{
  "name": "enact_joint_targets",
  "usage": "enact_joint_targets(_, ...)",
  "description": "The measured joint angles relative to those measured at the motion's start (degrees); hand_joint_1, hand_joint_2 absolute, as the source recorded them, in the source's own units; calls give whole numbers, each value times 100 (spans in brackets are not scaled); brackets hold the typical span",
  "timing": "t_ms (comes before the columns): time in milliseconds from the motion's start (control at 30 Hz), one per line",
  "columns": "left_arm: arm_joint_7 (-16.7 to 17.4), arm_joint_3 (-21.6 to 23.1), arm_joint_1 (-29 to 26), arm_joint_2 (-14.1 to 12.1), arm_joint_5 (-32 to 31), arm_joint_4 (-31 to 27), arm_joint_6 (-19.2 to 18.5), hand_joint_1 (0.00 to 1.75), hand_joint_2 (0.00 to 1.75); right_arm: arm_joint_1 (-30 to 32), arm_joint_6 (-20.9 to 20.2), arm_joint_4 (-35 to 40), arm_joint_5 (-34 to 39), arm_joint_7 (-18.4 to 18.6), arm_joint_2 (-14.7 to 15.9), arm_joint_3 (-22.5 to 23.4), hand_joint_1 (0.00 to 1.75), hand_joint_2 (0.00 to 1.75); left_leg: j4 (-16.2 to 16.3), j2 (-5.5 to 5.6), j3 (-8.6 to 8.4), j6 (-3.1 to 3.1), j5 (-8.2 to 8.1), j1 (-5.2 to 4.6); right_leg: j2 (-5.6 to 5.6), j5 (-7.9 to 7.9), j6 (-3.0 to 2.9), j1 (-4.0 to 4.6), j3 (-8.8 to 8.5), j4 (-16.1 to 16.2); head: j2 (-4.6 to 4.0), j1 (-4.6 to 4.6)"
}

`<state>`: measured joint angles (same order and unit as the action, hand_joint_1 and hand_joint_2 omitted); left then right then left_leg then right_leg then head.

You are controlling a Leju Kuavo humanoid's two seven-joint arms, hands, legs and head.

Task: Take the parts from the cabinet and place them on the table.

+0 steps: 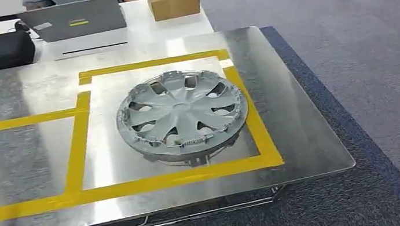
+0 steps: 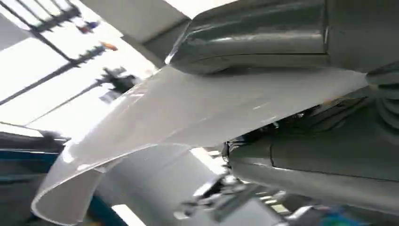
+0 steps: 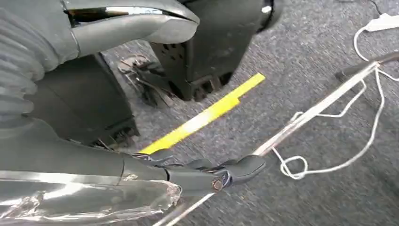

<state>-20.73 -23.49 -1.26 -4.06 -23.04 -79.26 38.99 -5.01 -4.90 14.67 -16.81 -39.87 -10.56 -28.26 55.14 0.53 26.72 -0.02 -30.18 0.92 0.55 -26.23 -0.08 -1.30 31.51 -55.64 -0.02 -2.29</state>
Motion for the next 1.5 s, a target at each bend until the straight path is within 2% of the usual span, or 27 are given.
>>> enact_joint_targets(67,248,376,-83,22,-677,-400,-40,175,175,38,-81,35,83,-4,68,-2,0,175,4,-5,0,17,-12,-12,-1,-1,37,-10,-6,25,0,2)
enact_joint_targets(100,375,535,-103,24,-947,-586,-132,175,175,50,-87,55,136,-7,90,-2,0,175,-7,-6,55,129,-76,-39,-16,54,262,-52,-72,94,0,4)
enact_joint_targets(133,497,684,-118,24,-1148,-745,-278,175,175,62,-94,63,181,-7,112,-4,0,175,-65,-24,23,221,-102,-27,-27,147,350,-50,-30,-27,2,15)
enact_joint_targets(167,606,821,-123,4,-1316,-880,-469,175,175,74,-96,98,236,-7,118,-4,0,175,-131,-2,-102,269,-86,7,-35,130,360,-53,28,-106,2,2)
enact_joint_targets(200,731,985,-127,-20,-1485,-1005,-734,175,175,79,-96,133,273,-11,142,-7,0,175,-190,-29,-166,301,-99,20,-27,62,312,-39,156,-231,2,-11)
enact_joint_targets(267,1138,1318,-32,-188,-1924,-1133,-1552,175,175,63,-122,164,356,-13,157,-13,0,175,-187,-18,-238,318,-144,19,-29,-231,210,-39,612,-947,0,-35)
enact_joint_targets(333,1391,1586,99,-293,-2186,-1111,-1803,175,175,62,-124,164,380,-13,179,-44,0,175,-179,8,-307,267,-181,18,-22,-435,328,-42,1170,-1705,0,-31)
enact_joint_targets(367,1439,1649,141,-295,-2190,-1098,-1823,175,175,64,-124,164,389,-11,186,-66,0,175,-179,7,-373,209,-218,28,-22,-368,368,-43,1318,-1786,0,-33)
enact_joint_targets(400,1454,1680,172,-315,-2201,-1085,-1849,175,175,64,-127,166,402,-11,188,-74,0,175,-178,8,-459,158,-279,50,-28,-190,315,-47,1316,-1614,0,-28)
enact_joint_targets(467,1421,1786,256,-376,-2247,-1063,-1882,175,175,66,-131,170,439,-13,197,-96,0,175,-170,3,-698,41,-457,126,-54,158,323,-76,1028,-751,0,-24)
enact_joint_targets(500,1423,1826,294,-396,-2271,-1061,-1895,175,175,79,-131,170,450,-11,197,-103,0,175,-171,2,-781,-14,-564,140,-80,520,339,-110,904,-351,0,-39)
enact_joint_targets(533,1485,1878,322,-404,-2337,-1052,-1895,175,175,78,-131,168,454,-4,199,-118,0,175,-140,1,-868,-76,-619,148,-78,440,364,-40,971,-436,0,-31)
enact_joint_targets(567,1577,1892,362,-419,-2369,-1039,-1884,175,175,51,-127,170,456,-7,203,-140,0,175,-159,3,-810,-132,-648,147,-78,325,238,-17,863,-463,2,-26)
enact_joint_targets(600,1655,1896,414,-433,-2305,-979,-1864,175,175,33,-127,170,461,-7,208,-160,0,175,-236,-4,-884,-171,-667,177,-61,374,187,15,886,-468,2,-18)
enact_joint_targets(667,1644,1795,536,-450,-2050,-733,-1538,175,175,0,-113,168,459,-7,225,-206,0,175,32,6,-832,-307,-302,217,6,352,81,51,652,-316,2,-29)
enact_joint_targets(733,1448,1519,615,-452,-1858,-452,-947,175,175,-50,-83,168,450,-11,225,-262,0,175,852,-5,-370,-284,-155,223,-3,318,-15,31,505,-141,2,18)
enact_joint_targets(833,1192,1188,650,-448,-1627,-220,-530,175,175,-74,-44,168,446,-13,223,-339,0,175,1513,-4,393,-273,-906,202,19,256,-70,35,471,-131,2,76)
enact_joint_targets(867,1077,1122,619,-426,-1529,-180,-358,175,175,-74,-26,166,441,-11,223,-348,0,175,1552,-5,550,-287,-947,203,20,244,-69,43,468,-135,2,74)
enact_joint_targets(900,848,993,586,-366,-1374,-150,-135,175,175,-75,-11,162,439,-11,223,-363,0,175,1449,-7,629,-292,-767,203,22,231,-57,46,464,-143,2,74)
enact_joint_targets(1000,-119,380,580,-43,-1057,-174,72,175,175,-75,29,155,409,-11,223,-442,0,175,351,-27,360,-267,228,213,14,177,26,43,381,-160,2,79)
enact_joint_targets(1033,-295,236,577,62,-1003,-180,79,175,175,-86,40,146,409,-9,225,-452,0,175,313,-46,364,-271,66,173,6,179,79,52,362,-168,2,61)
enact_joint_targets(1067,-349,115,579,153,-992,-185,83,175,175,-96,44,142,406,-11,225,-459,0,175,187,-75,371,-217,-95,147,12,169,121,60,401,-195,2,92)
enact_joint_targets(1133,-393,-68,527,304,-988,-246,98,175,175,-89,44,142,398,-9,225,-487,0,175,218,-56,377,-130,66,111,-6,121,209,47,372,-155,2,70)
enact_joint_targets(1167,-400,-130,535,378,-992,-266,103,175,175,-89,46,142,398,-11,225,-494,0,175,197,-50,360,-190,122,141,-25,46,148,46,413,-173,2,57)
enact_joint_targets(1267,-402,-235,542,496,-994,-298,105,175,175,-97,46,140,398,-11,225,-511,0,175,197,-20,342,-135,115,113,-25,102,-147,49,378,-142,2,52)
enact_joint_targets(1400,-408,-338,540,588,-992,-311,105,175,175,-94,48,138,395,-11,225,-531,0,175,197,-14,346,-89,112,76,-16,184,-147,38,305,-114,2,48)
enact_joint_targets(1500,-693,-375,528,693,-740,-395,105,175,175,-93,127,138,387,-11,225,-542,0,175,198,-15,343,-53,88,57,-16,168,-122,25,304,-109,2,52)
